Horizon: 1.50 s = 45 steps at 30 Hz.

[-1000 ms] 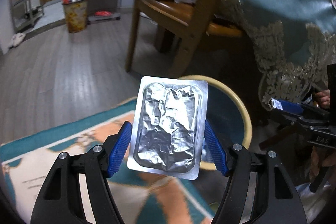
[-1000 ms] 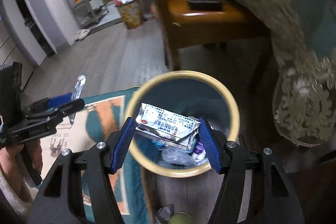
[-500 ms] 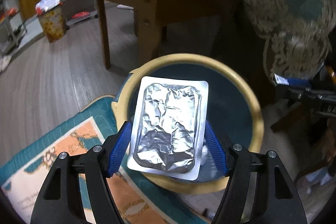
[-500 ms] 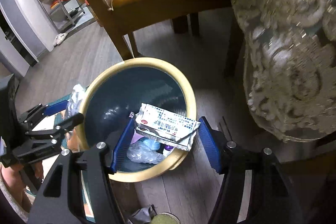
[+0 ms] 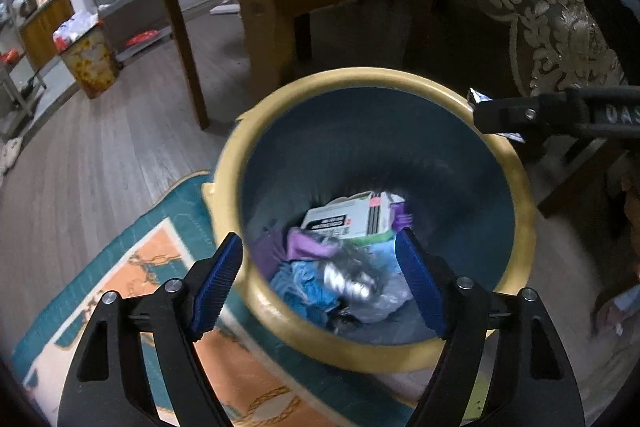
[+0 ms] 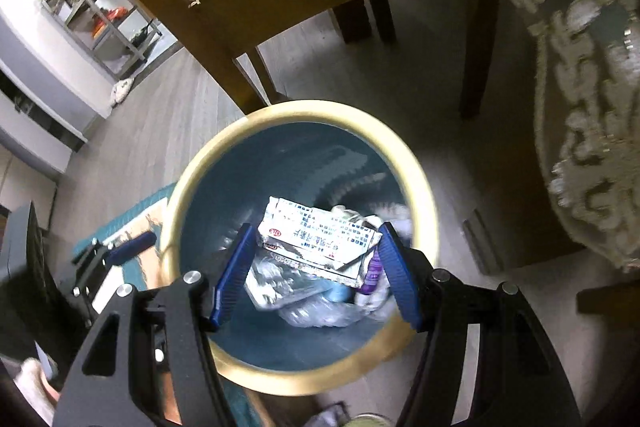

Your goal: Collect trash

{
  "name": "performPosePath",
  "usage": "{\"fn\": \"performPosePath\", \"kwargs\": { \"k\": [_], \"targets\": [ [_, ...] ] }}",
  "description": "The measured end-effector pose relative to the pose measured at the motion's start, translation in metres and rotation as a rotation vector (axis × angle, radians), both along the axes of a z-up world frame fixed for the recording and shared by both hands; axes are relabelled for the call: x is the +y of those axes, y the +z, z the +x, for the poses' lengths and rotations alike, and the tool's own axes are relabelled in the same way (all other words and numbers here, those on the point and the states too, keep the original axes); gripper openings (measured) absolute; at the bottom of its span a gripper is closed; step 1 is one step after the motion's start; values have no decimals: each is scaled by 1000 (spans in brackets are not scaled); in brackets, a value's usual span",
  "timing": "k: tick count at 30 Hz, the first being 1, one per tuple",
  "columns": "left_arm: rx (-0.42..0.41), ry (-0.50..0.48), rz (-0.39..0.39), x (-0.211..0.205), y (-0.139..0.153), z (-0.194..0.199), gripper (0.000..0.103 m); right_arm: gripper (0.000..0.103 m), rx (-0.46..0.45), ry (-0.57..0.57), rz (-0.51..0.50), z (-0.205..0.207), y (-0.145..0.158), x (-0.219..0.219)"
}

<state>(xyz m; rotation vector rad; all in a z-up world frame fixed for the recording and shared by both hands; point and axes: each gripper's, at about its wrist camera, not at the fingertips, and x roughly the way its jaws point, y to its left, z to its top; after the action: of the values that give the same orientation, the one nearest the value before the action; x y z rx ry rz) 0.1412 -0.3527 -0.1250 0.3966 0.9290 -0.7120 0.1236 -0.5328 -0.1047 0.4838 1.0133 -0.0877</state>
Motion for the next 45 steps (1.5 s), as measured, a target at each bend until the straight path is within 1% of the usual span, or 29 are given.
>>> {"fn": "performPosePath", "kwargs": {
  "k": [2, 5, 7, 9, 12, 14, 17, 21, 23, 25, 27, 28, 31, 33, 34, 36, 39, 41, 42, 45],
  "targets": [
    [-2, 15, -7, 9, 5, 2, 79, 63, -2, -1, 18, 4, 3, 7],
    [-7, 42, -30, 23, 17, 4, 79, 64, 0, 17, 13, 8, 9, 19],
    [-10, 53, -40, 30, 23, 3, 79, 73, -11, 29, -1, 8, 15, 25],
    [-17, 62, -50, 39, 31, -1, 79, 74, -27, 34, -6, 7, 23, 28],
    [-33, 71, -57, 52, 45, -11, 79, 75, -51, 34, -42, 2, 38, 33],
    [-32, 80, -71, 61, 55, -19, 80, 77, -58, 33, -67, -9, 46, 36],
    [-33, 86, -90, 75, 71, -35, 80, 78, -46, 27, -90, -25, 56, 41],
    [-68, 79, -93, 91, 93, -61, 81, 79, -92, -10, -65, -56, 79, 51],
    [-76, 85, -115, 102, 105, -74, 81, 79, -106, 2, -78, -74, 88, 62],
    [-91, 93, -141, 115, 118, -88, 84, 80, -107, 18, -116, -92, 94, 76],
    [-102, 108, -165, 127, 127, -100, 91, 84, -118, 18, -122, -108, 98, 86],
    [-107, 124, -181, 135, 134, -108, 92, 86, -125, 18, -123, -118, 98, 92],
    [-131, 157, -201, 152, 146, -127, 96, 87, -115, 14, -137, -139, 96, 109],
    [-160, 185, -209, 163, 155, -141, 98, 95, -129, 13, -149, -149, 100, 118],
    [-170, 194, -213, 166, 158, -145, 98, 97, -145, 12, -180, -155, 103, 125],
    [-189, 208, -218, 173, 162, -154, 98, 97, -161, 11, -224, -162, 107, 136],
    [-226, 215, -205, 176, 164, -161, 98, 97, -178, -1, -264, -172, 108, 150],
    [-250, 242, -187, 179, 162, -162, 98, 97, -183, 2, -282, -172, 109, 157],
    [-250, 256, -182, 182, 161, -161, 98, 97, -187, 6, -290, -172, 109, 159],
    [-219, 263, -204, 186, 158, -158, 98, 97, -194, 35, -337, -170, 109, 171]
  ]
}}
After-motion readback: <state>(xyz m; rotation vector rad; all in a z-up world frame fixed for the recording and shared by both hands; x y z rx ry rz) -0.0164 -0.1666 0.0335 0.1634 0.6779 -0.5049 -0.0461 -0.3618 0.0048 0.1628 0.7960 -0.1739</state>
